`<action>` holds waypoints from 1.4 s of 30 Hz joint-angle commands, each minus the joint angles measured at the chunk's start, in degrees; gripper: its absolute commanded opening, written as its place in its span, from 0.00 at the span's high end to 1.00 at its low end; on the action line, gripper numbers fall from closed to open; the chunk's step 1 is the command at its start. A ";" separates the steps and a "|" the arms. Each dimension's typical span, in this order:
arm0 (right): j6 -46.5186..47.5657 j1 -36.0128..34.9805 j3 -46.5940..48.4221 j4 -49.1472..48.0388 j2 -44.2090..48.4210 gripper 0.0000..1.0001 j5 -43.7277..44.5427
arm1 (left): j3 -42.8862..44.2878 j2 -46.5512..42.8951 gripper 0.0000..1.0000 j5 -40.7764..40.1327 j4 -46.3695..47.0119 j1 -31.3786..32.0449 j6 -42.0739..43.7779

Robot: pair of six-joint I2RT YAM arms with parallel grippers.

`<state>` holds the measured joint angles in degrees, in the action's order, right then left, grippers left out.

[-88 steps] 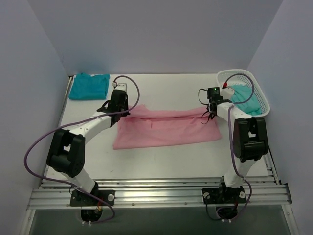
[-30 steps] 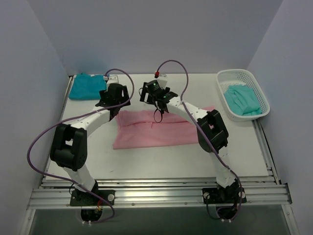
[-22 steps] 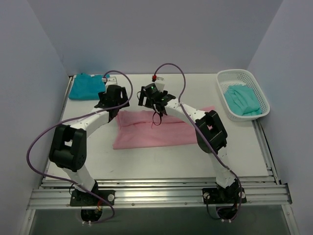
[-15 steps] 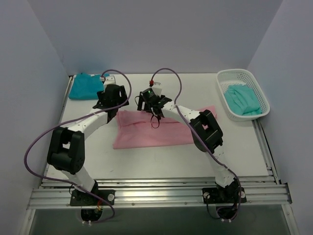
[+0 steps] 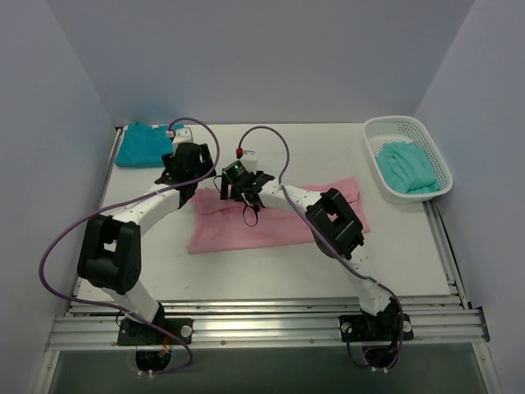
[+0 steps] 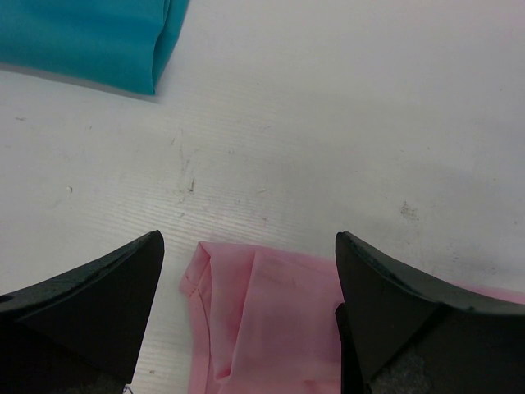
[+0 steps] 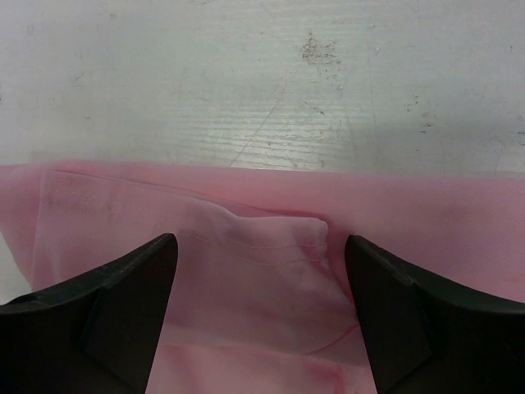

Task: Fold and stack the t-shirts
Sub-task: Fold the tshirt

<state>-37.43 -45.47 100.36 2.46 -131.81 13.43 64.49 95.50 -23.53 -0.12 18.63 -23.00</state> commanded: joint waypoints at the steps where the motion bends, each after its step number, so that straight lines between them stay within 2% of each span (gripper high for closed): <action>1: 0.08 -0.67 2.48 1.93 -0.38 0.22 1.42 | 0.02 -1.37 0.06 0.50 2.49 -0.44 -0.55; 12: 1.31 -1.64 5.99 3.78 -0.11 0.25 3.09 | -0.50 -1.64 0.06 0.06 2.84 -0.44 -0.55; 18: 1.48 -1.81 6.78 4.22 -0.99 0.63 2.57 | -0.50 -1.64 0.06 -0.38 2.58 -0.44 -0.46; 19: 1.48 -1.90 6.78 4.31 -1.08 0.74 2.57 | -0.50 -1.72 0.06 -0.38 2.67 -0.44 -0.46; 22: 1.48 -1.90 6.78 4.66 -1.17 0.89 2.65 | -0.50 -1.72 0.06 -0.29 2.67 -0.53 -0.46; 24: 1.48 -1.99 6.61 4.92 -0.91 0.95 2.83 | -0.50 -1.72 0.06 -0.20 2.67 -0.53 -0.38; 29: 1.57 -1.90 5.38 4.84 -0.20 1.00 3.36 | -0.68 -1.99 0.06 -0.11 2.58 -0.53 -0.46; 42: 0.96 -2.60 -0.59 4.13 4.71 1.00 4.50 | -1.56 -2.60 0.06 0.06 2.93 -0.53 -0.55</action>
<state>-36.03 -47.03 101.45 5.56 -131.87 15.55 63.05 95.35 -23.55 0.30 18.52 -23.33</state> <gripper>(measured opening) 0.002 0.942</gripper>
